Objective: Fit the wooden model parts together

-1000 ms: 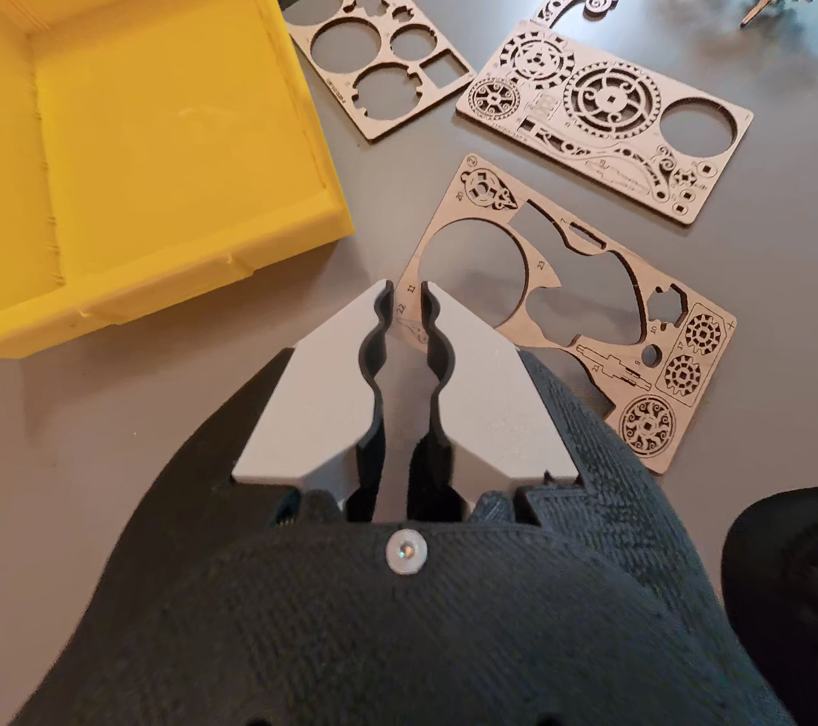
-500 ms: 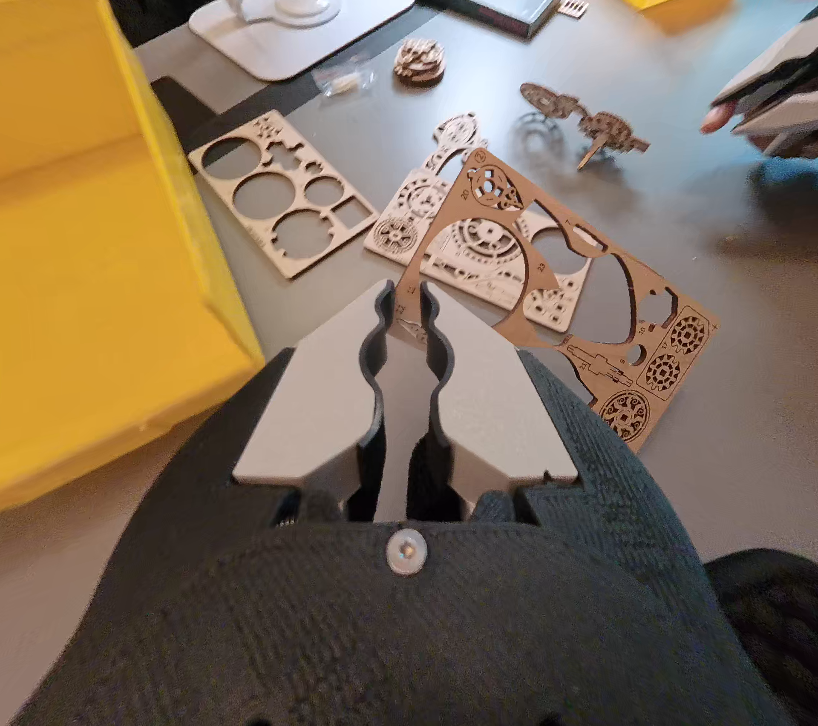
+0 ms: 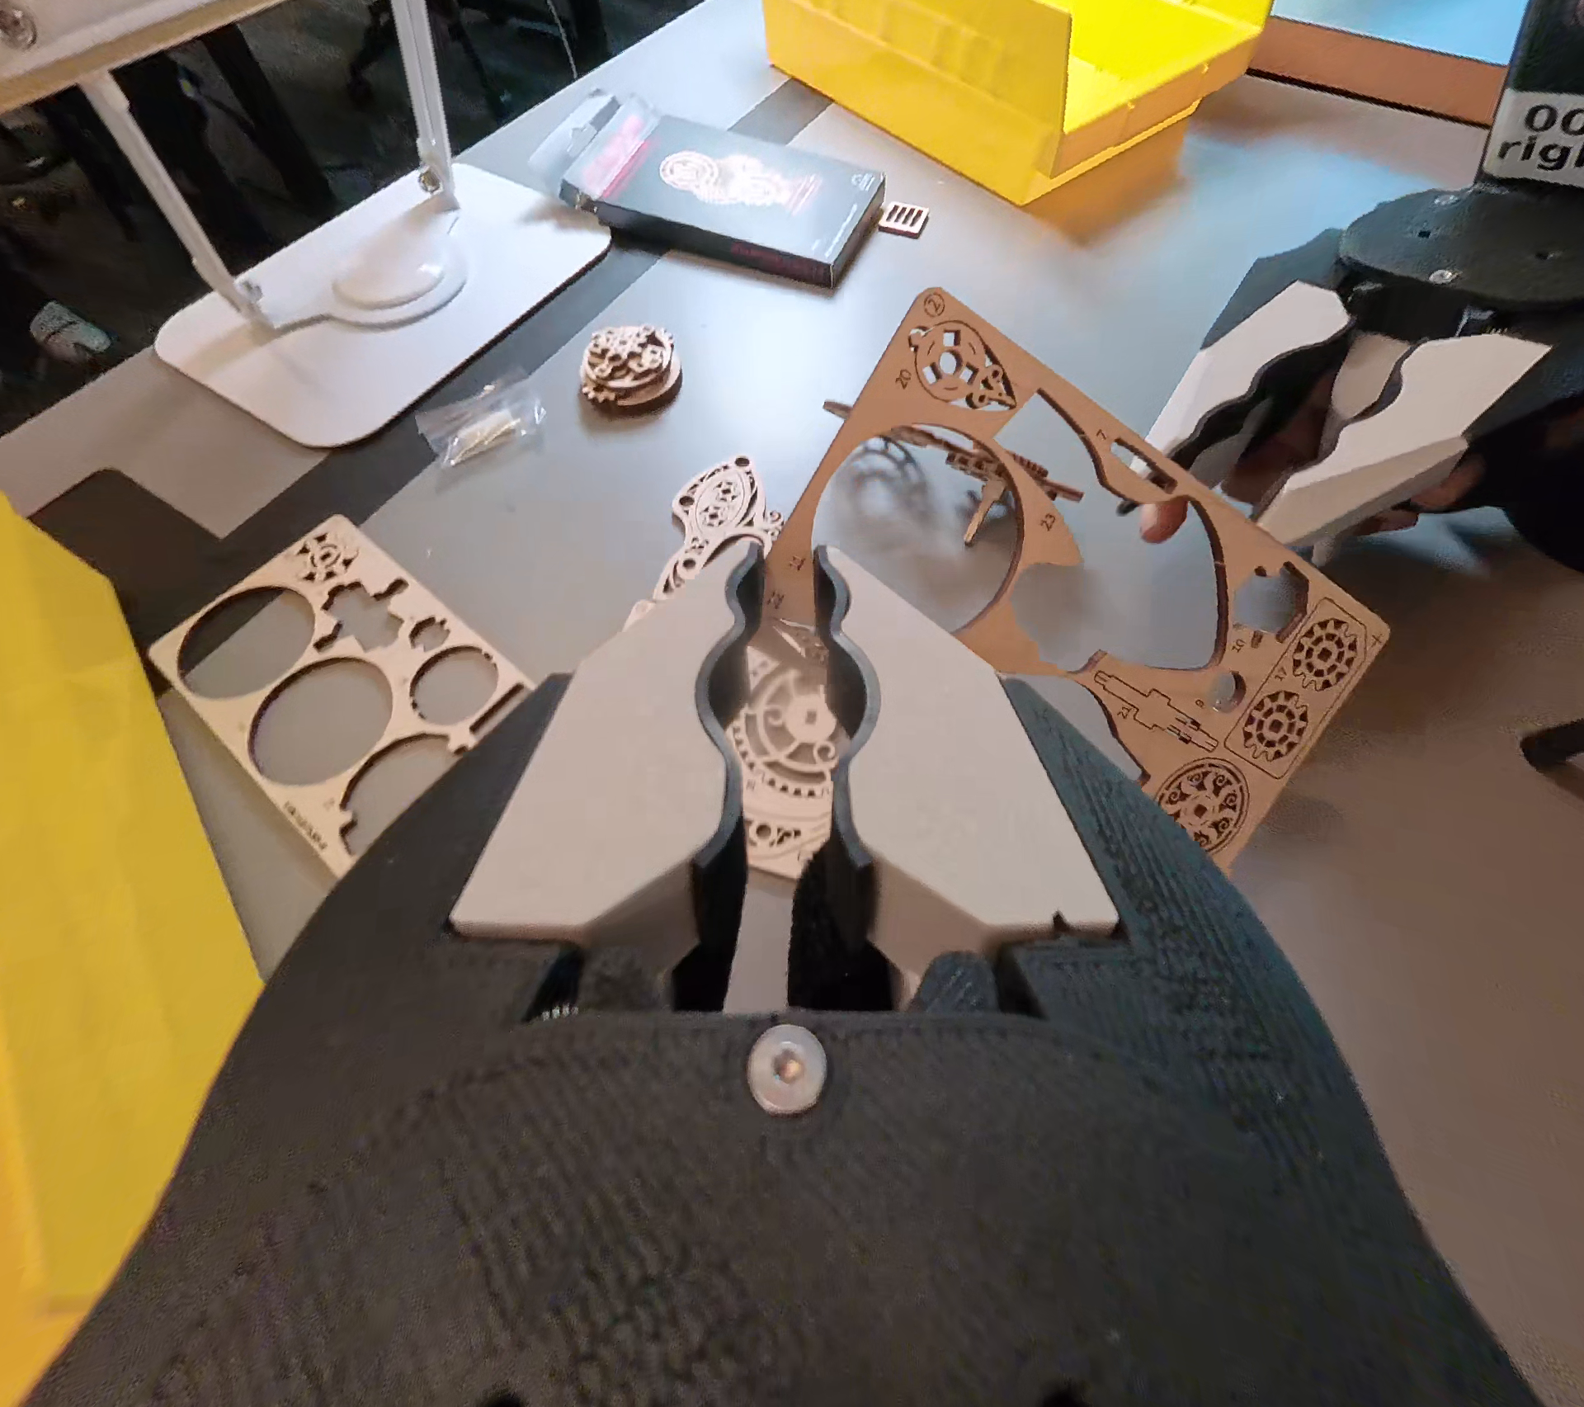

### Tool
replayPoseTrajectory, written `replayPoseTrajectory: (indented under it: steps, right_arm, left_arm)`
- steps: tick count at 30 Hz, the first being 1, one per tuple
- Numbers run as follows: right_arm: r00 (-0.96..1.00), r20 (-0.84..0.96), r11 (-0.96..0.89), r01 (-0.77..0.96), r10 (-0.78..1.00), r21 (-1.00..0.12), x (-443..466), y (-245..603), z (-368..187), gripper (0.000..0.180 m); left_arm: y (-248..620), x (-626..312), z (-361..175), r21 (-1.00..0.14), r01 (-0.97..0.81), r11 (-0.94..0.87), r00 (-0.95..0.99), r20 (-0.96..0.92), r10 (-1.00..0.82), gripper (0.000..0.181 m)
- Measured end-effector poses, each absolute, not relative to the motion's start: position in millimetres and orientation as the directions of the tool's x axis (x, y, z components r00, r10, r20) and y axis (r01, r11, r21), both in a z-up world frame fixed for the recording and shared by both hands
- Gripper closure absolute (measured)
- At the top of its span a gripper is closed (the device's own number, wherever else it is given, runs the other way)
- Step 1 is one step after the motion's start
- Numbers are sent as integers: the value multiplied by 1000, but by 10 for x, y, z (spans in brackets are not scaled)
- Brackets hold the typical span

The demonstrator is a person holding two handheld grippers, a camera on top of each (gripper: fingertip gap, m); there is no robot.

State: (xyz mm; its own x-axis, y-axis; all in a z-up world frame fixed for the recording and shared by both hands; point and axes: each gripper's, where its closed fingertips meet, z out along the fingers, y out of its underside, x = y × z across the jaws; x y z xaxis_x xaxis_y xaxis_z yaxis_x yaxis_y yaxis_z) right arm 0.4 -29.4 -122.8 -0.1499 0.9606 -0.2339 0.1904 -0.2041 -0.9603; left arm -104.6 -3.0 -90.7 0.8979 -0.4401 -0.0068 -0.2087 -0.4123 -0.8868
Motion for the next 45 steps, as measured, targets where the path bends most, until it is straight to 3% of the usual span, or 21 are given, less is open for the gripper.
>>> replayPoseTrajectory:
  steps: [6,10,19,23,26,37,41,45]
  right_arm:
    - [-139,-265,-223,259,954,-940,-40,-307,-1386,153]
    - [-149,-292,-241,287,945,-927,-31,-325,-1445,180]
    - [-182,-388,-335,263,904,-905,-4,-314,-1382,179]
    - [-182,-395,-352,227,900,-908,27,-235,-1306,148]
    - [-223,-412,-364,226,884,-904,70,-248,-1255,137]
    - [-357,-418,-352,236,835,-906,151,-466,-1112,130]
    - [-286,-396,-308,308,873,-900,73,-465,-1319,140]
    - [-209,-376,-303,312,903,-900,58,-347,-1409,171]
  left_arm:
    - [110,-930,-878,-898,-209,-387,891,-12,-454,171]
    - [149,-901,-880,-904,-209,-373,892,-20,-452,171]
    - [164,-898,-863,-916,-199,-349,896,-26,-444,171]
    - [157,-924,-875,-913,-203,-354,898,-29,-439,171]
    - [146,-957,-864,-913,-199,-356,901,-28,-433,171]
    - [132,-1044,-737,-925,-174,-338,916,-26,-401,172]
    - [157,-939,-739,-926,-156,-343,907,3,-420,172]
    - [183,-878,-751,-925,-151,-349,905,13,-426,177]
